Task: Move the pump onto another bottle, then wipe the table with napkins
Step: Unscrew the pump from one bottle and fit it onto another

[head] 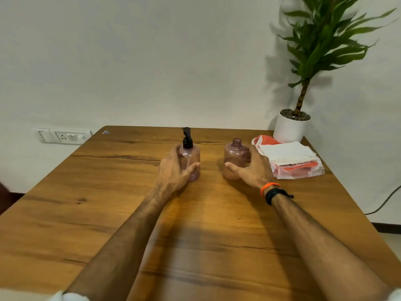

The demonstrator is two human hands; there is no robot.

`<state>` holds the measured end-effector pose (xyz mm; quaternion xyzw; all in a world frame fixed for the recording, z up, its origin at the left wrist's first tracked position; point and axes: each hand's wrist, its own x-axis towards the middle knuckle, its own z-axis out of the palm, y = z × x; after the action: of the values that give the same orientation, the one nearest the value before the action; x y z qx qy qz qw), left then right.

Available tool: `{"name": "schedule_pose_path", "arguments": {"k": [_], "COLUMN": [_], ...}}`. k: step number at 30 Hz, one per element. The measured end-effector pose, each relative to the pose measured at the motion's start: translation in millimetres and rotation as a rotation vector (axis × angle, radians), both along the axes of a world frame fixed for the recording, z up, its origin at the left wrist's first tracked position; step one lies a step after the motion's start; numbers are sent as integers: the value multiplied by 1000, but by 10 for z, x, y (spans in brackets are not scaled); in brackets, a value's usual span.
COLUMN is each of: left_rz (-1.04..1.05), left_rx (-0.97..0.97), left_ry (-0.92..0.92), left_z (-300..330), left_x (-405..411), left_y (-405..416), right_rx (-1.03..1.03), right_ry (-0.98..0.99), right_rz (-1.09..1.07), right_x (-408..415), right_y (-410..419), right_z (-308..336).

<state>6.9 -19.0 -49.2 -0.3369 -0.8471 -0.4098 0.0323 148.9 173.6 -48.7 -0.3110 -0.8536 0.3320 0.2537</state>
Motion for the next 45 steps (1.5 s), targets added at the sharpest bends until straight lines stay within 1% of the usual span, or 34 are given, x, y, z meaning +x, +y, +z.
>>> {"name": "schedule_pose_path", "arguments": {"k": [4,8,10,12,14,15,17,20,22,24,29,35,41,45], "left_rz": [-12,2,4,-1,1,5,9,-4,-1,8,-21,-2,-20,-22], "left_rx": [11,-7,-6,5,23,34,58,92,94,88,114,125,128,115], "left_ry": [-5,-24,-25,-30,-32,-28,-11,-3,-15,-27,-45,-25,-42,-72], "left_z": [0,8,2,-16,-35,-44,-64,-99,-111,-118,-108,-107,-102,-103], "left_x": [54,77,78,73,74,74,72,67,55,45,63,55,20,-1], "left_y": [-103,-102,-101,-100,-93,-88,-93,-100,-103,-100,-113,-114,-125,-128], "right_rx": [-2,-16,64,235,387,417,390,278,171,121,108,60,8,-16], "right_ry": [-9,-39,32,178,302,326,306,199,183,177,200,255,290,280], "right_rz": [-25,-2,-25,-28,24,62,121,161,216,230,175,142,186,279], "right_x": [101,123,145,144,101,62,-61,-303,-465,-587,-728,-862,-912,-890], "right_y": [-28,-119,-200,-304,-431,-496,-621,-732,-768,-791,-878,-891,-833,-755], "right_z": [18,101,196,321,456,514,582,572,523,481,456,431,434,454]}}
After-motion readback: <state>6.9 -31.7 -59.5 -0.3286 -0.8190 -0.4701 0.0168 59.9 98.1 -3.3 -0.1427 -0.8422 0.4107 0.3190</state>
